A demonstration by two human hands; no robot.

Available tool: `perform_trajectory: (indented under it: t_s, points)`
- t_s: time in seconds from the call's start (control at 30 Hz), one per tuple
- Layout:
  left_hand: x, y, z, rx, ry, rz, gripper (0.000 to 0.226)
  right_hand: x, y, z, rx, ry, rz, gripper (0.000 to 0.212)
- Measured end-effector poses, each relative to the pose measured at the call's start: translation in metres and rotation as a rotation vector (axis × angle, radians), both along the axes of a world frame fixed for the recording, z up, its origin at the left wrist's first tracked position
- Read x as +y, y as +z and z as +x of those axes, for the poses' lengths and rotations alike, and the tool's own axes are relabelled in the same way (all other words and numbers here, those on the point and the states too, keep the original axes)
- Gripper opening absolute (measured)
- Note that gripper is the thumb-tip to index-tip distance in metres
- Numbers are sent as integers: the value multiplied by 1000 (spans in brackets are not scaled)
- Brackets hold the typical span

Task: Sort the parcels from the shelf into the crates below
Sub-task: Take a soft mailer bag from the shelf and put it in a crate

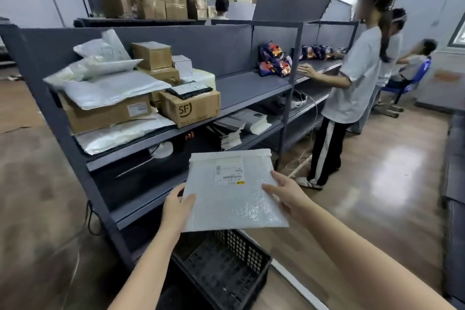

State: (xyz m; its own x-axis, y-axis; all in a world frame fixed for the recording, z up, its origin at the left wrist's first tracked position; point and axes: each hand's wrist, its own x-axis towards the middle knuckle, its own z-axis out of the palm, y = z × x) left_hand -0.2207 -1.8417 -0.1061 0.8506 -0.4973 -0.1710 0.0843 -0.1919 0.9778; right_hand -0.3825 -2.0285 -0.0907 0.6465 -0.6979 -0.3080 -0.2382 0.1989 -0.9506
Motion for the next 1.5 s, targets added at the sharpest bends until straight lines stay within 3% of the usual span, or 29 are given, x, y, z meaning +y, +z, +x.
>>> perform_trajectory:
  t_s: [0.53, 0.83, 1.03, 1.5]
  points:
    - [-137, -17, -6, -36, 458, 59, 35, -191, -25, 104, 33, 472, -2, 68]
    - [-172, -57, -17, 28, 658, 87, 42, -233, -76, 132, 23, 676, 83, 69]
    - [-185, -158, 14, 3, 743, 87, 40, -241, -183, 165, -16, 662, 32, 57]
    - [-216, -509, 60, 38, 721, 161, 42, -266, -524, 218, -15, 775, -39, 66]
